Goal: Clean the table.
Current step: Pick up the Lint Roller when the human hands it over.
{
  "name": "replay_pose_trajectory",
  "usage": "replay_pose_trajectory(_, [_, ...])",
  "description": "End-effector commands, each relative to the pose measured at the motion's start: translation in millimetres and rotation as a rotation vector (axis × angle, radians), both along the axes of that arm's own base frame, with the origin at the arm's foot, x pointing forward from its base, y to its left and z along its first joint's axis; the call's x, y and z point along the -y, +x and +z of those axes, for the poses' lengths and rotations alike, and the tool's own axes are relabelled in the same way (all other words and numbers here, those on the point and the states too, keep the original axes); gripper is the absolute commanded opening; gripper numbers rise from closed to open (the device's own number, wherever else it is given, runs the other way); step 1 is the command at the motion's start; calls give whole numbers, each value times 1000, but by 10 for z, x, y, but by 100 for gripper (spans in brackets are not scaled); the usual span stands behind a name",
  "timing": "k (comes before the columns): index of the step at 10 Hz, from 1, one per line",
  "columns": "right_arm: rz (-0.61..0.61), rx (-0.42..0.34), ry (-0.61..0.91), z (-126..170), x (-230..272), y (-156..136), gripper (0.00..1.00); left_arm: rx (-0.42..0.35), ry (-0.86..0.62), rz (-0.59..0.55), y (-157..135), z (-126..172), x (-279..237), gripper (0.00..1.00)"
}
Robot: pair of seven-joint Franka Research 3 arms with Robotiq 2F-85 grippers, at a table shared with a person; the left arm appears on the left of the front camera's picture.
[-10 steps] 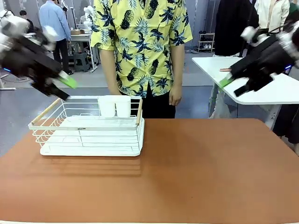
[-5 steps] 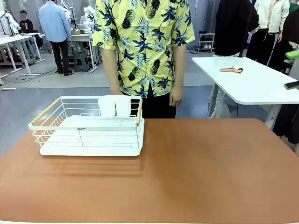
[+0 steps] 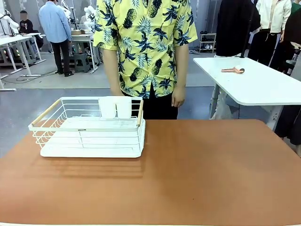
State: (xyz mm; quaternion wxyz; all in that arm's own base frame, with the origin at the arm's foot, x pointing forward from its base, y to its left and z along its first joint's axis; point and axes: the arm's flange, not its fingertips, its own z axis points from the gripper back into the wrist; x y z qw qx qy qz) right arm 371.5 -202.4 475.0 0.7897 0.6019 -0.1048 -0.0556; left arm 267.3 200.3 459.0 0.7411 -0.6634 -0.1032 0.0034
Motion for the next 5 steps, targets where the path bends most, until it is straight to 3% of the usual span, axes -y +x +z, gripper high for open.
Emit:
replay_pose_trajectory(1, [-10,17,29,-22,2,51,100,0,10,0,15,47,-7,100])
replay_pose_trajectory(3, [15,5,11,-25,-76,72,100,22,-18,-16,98,41,55,100])
replay_pose_trajectory(5, [-17,-11,11,-57,36,30,100,-11,8,13,10,-7,-17,100])
